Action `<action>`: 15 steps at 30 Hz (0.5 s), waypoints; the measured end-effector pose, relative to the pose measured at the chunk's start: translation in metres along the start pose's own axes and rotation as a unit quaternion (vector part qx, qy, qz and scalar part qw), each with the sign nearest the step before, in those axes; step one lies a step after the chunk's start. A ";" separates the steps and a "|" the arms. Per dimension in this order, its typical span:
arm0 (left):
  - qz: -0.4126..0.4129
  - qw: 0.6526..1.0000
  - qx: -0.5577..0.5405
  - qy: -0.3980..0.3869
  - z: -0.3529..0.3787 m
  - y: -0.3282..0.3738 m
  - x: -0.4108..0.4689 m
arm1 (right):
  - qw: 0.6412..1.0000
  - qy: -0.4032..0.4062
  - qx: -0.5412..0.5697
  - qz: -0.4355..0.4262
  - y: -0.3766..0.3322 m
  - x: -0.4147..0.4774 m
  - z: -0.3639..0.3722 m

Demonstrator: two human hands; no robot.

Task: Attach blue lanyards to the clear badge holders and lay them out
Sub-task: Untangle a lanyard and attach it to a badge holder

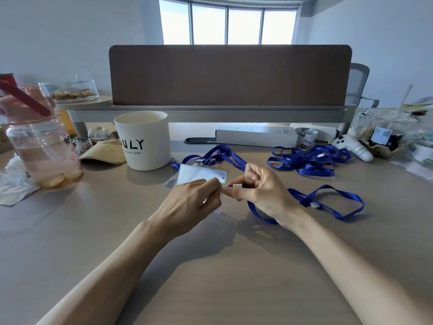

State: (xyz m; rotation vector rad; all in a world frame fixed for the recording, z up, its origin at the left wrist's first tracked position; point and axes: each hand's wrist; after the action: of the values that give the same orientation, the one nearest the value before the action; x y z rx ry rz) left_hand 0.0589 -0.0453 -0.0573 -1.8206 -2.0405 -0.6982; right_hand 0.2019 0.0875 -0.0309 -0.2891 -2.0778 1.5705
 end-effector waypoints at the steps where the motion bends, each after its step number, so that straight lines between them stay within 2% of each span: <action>1: -0.002 1.000 -0.007 -0.001 0.000 0.000 0.000 | 1.000 -0.001 0.001 -0.001 0.000 0.000 0.000; 15: -0.012 0.997 -0.080 -0.019 0.001 -0.002 -0.001 | 0.999 -0.003 -0.032 -0.015 0.013 0.004 -0.003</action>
State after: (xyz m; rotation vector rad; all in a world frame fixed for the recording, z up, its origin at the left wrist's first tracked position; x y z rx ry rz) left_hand 0.0571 -0.0452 -0.0592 -1.9112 -2.0870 -0.8621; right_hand 0.1979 0.0958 -0.0412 -0.2743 -2.1301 1.4918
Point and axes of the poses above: each hand's wrist, its own x-axis towards the middle knuckle, its own z-axis out of the palm, y = z × x
